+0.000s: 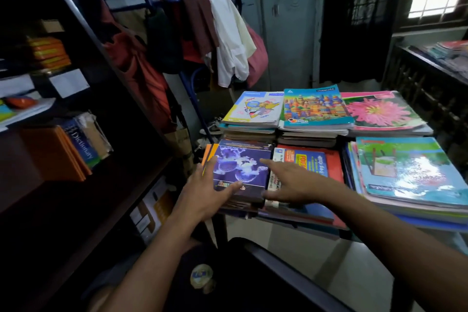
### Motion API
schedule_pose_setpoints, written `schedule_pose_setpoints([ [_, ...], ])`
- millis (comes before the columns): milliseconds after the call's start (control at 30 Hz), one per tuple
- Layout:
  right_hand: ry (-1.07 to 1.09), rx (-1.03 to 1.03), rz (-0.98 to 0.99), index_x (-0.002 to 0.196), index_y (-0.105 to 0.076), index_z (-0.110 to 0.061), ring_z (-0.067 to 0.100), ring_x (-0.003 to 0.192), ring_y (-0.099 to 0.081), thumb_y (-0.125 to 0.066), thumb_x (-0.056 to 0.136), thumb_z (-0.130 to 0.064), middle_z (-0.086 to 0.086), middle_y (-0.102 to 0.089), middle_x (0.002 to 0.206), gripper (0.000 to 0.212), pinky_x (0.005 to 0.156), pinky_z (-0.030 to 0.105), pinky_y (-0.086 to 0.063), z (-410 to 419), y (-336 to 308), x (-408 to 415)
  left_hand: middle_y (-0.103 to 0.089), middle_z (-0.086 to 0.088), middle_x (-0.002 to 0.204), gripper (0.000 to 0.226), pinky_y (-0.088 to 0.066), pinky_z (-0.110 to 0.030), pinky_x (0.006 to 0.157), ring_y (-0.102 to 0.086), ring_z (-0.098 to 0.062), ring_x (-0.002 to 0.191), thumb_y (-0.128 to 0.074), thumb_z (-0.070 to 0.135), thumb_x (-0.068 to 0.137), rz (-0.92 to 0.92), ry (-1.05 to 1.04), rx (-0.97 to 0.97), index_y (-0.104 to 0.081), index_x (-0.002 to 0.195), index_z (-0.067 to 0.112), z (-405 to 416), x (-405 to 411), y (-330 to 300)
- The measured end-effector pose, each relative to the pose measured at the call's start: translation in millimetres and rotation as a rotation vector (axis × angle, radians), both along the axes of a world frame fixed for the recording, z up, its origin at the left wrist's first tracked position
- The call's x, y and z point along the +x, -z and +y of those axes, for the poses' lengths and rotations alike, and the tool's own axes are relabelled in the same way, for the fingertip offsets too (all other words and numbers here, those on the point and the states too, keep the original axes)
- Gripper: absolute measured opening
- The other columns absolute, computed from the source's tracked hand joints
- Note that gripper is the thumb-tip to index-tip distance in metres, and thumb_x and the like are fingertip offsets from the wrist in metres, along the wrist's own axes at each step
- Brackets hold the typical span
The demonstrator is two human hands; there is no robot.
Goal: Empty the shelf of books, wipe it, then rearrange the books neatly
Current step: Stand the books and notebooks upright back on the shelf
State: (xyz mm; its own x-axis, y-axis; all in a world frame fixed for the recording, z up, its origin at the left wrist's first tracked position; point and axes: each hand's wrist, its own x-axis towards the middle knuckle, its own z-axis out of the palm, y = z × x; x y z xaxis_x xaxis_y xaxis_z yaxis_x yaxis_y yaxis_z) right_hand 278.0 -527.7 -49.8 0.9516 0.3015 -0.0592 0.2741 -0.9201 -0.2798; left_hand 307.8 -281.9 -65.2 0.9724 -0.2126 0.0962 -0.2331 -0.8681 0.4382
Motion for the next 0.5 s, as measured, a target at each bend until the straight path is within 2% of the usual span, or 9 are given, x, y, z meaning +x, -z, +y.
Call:
schedule_pose_setpoints([
  [67,-0.015,-0.091,0.031,0.160,-0.006,-0.027,0.030,0.152,-0.018,-0.061,0.082,-0.072,0.013,-0.018,0.164,0.106,0.123,0.049,-0.014,11,10,4,-0.029,-0.004,0.161,0.110,-0.034,-0.042,0.117,-0.032,-0.025,0.146,-0.060,0.087,0.069,0.040,0.025,0.031,-0.014,0.158,0.040,6,1,1],
  [167,0.007,-0.190,0.029,0.160,0.004,-0.028,0.034,0.154,-0.002,-0.061,0.078,-0.077,0.022,-0.001,0.165,0.116,0.123,0.054,-0.001,23,24,2,-0.025,-0.007,0.157,0.112,-0.033,-0.043,0.117,-0.031,-0.029,0.144,-0.077,0.067,0.071,0.053,0.062,0.173,-0.013,0.158,0.038,9,0,7],
  [300,0.002,-0.127,0.025,0.160,0.002,-0.032,0.032,0.155,-0.005,-0.064,0.080,-0.073,0.021,0.001,0.166,0.112,0.123,0.053,-0.004,23,25,1,-0.040,-0.013,0.141,0.095,-0.042,-0.041,0.106,-0.043,-0.036,0.130,-0.080,0.040,0.078,0.036,0.005,0.196,-0.025,0.155,0.033,11,1,8],
  [500,-0.008,-0.047,-0.001,0.160,-0.007,-0.035,0.029,0.154,-0.009,-0.065,0.078,-0.073,0.016,-0.008,0.166,0.108,0.125,0.047,-0.010,19,27,-1,-0.049,-0.008,0.121,0.074,-0.042,-0.036,0.091,-0.050,-0.034,0.115,-0.080,0.035,0.077,-0.031,-0.030,0.122,-0.043,0.141,0.035,16,-2,7],
])
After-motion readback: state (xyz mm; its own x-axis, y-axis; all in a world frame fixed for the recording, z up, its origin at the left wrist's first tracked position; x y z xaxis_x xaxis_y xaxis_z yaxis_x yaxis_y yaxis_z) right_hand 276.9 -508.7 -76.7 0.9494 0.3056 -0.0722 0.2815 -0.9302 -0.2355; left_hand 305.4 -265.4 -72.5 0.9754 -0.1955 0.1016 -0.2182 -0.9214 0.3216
